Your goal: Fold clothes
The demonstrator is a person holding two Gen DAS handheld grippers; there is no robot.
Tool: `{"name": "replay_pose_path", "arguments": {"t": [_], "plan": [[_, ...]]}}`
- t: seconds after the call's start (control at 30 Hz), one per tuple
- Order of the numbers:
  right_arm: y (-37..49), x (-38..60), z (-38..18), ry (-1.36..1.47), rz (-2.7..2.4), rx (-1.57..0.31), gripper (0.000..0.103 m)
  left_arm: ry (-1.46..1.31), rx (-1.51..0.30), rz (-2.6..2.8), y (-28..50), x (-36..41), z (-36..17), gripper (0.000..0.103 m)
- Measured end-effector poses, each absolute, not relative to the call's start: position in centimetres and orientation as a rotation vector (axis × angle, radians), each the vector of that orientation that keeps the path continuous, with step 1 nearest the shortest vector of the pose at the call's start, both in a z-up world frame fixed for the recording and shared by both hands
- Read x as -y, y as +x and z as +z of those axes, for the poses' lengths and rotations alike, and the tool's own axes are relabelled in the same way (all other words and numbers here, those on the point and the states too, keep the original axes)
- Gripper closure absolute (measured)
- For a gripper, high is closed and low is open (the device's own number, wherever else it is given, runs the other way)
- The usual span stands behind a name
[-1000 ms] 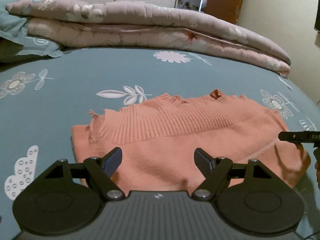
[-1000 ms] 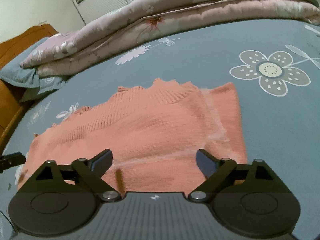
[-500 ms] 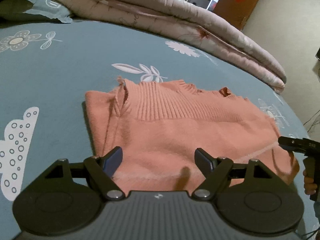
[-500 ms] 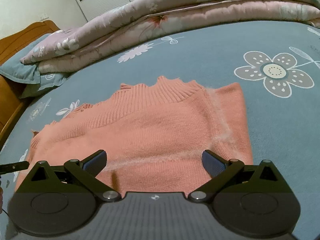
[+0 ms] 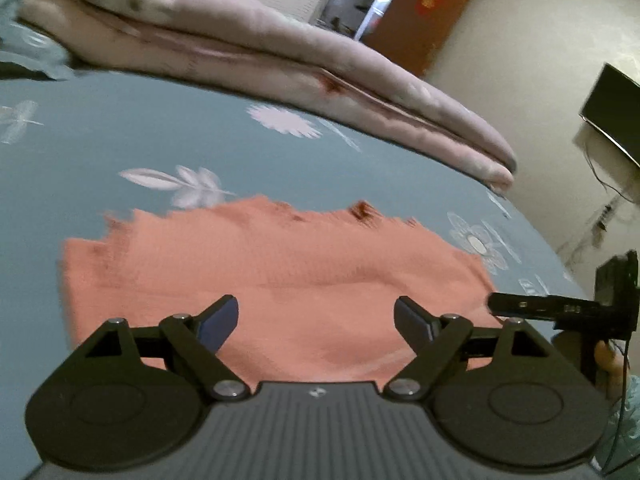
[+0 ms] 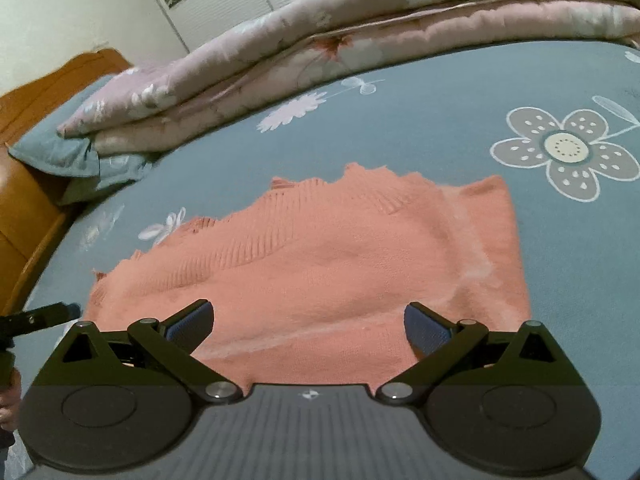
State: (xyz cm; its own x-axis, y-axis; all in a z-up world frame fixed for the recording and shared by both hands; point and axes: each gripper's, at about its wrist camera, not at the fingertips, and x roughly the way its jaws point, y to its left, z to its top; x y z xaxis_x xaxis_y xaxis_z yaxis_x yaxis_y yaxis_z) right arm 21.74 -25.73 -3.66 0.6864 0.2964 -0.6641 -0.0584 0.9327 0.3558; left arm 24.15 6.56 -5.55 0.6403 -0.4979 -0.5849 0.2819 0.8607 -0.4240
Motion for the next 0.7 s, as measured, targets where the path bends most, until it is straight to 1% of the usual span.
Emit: {"name": "replay_pose_path", "arguments": {"t": [0.1, 0.2, 0.33, 0.4, 0.43, 0.47, 0.5, 0.57, 0.7], "plan": [[21.5, 25.5, -4.3, 0.294, 0.191, -0.805, 0.0, -0.3, -0.812, -0.431, 25.2, -5.0, -7.6, 0.018], [21.2, 25.9, -4.6, 0.292, 0.191, -0.803, 0.0, -0.309, -0.782, -0.412, 25.8, -4.6, -8.4, 0.017], [20.7, 26.1, -4.7, 0.303, 0.191, -0.786, 0.0, -0.404, -0.745, -0.426, 26.4, -5.0, -6.9, 0.017], [20.5, 25.9, -4.6, 0.304, 0.181, -0.775, 0.0, -0.413, -0.677, -0.454, 25.4, -5.4, -5.1, 0.017], [20.3, 25.8, -4.5, 0.308, 0.174, -0.766, 0.0, -0.397, -0.651, -0.456, 24.8, -5.7, -4.2, 0.016], [20.1, 25.7, -4.3, 0.319, 0.169, -0.749, 0.0, -0.374, -0.644, -0.442, 24.1, -5.9, -3.5, 0.012], [19.9, 25.5, -4.0, 0.334, 0.164, -0.727, 0.0, -0.354, -0.643, -0.426, 23.5, -6.1, -3.2, 0.01], [19.5, 25.1, -3.5, 0.367, 0.176, -0.681, 0.0, -0.348, -0.654, -0.406, 22.2, -6.8, -3.4, 0.008], [20.5, 22.4, -2.6, 0.348, 0.286, -0.653, 0.0, -0.351, -0.762, -0.346, 21.3, -7.4, -6.2, 0.008]]}}
